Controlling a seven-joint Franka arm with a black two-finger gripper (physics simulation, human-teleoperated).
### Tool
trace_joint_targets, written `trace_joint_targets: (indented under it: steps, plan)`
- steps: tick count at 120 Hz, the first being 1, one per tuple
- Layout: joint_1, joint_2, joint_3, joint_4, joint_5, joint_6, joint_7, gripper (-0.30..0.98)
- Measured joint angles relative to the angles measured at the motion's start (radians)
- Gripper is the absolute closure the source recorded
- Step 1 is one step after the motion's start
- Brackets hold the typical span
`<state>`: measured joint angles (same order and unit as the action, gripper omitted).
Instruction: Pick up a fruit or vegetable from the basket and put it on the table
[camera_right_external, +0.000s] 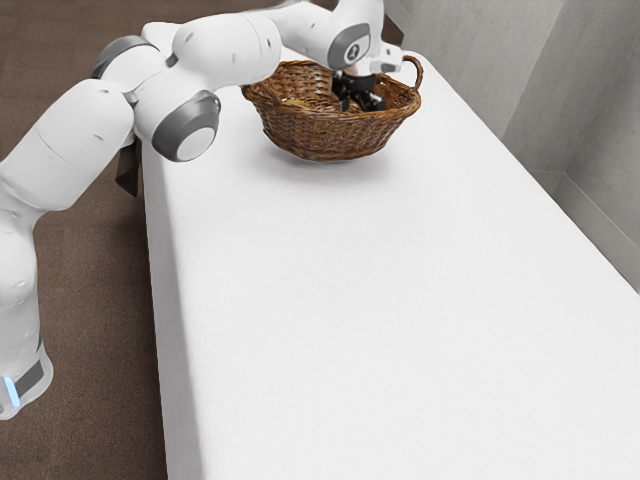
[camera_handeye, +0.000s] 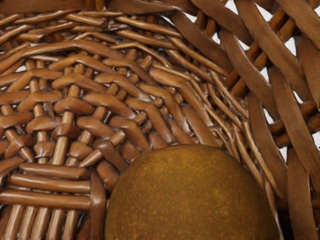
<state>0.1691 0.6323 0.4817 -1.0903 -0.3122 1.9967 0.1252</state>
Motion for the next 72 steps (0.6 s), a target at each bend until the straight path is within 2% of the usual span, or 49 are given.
trace_joint_targets:
  steps: [16, 45, 56, 72]
  plan:
    - [0.001, 0.0, -0.001, -0.007, -0.005, 0.003, -0.005, 0.02]
    - [-0.001, 0.0, -0.004, -0.007, 0.018, 0.003, -0.026, 0.4]
    - [-0.001, 0.0, -0.005, -0.006, 0.029, 0.003, -0.035, 0.47]
    - [-0.001, 0.0, -0.005, -0.006, 0.04, 0.004, -0.048, 0.5]
